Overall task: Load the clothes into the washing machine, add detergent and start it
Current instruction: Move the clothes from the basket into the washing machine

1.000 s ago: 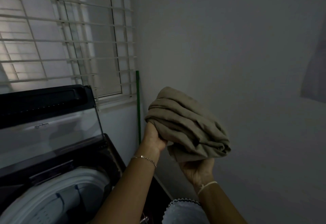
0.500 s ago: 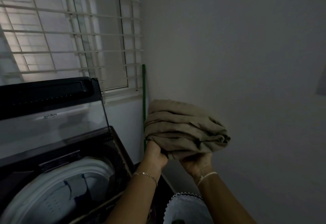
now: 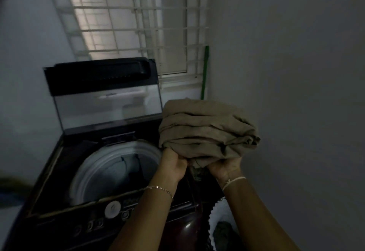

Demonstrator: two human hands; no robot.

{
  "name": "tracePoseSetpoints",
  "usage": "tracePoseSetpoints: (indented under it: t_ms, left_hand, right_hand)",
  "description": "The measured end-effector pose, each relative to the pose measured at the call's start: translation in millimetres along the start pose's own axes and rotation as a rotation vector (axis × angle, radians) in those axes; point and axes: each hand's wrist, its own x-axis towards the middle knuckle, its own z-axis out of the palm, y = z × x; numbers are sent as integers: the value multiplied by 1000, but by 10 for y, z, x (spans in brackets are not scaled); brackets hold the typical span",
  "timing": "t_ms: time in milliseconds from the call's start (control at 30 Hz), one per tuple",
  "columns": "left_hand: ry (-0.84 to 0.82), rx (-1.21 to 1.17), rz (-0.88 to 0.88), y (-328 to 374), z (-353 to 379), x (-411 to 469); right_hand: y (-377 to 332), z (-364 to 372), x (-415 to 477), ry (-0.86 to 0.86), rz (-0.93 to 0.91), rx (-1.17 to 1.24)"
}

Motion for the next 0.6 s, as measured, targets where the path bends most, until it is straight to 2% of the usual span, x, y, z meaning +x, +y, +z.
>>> tracePoseSetpoints:
  t_ms: [100,167,300,400,600]
  left_hand:
    - [140,61,72,219,-303,52]
    - [237,162,222,389,-556,177]
    - [330,376,520,826,-1066,342]
    - [228,664,468,1166,-1530,484]
    - [-64,874,219,1691,-2411,604]
  right_hand:
    - [328,80,146,22,116,-10]
    - [556,179,234,24,158,-74]
    - [1052,409,453,-48,237,-18]
    - [1425,557,640,-25,261,-47]
    - [1986,679,1007,64,299,-174]
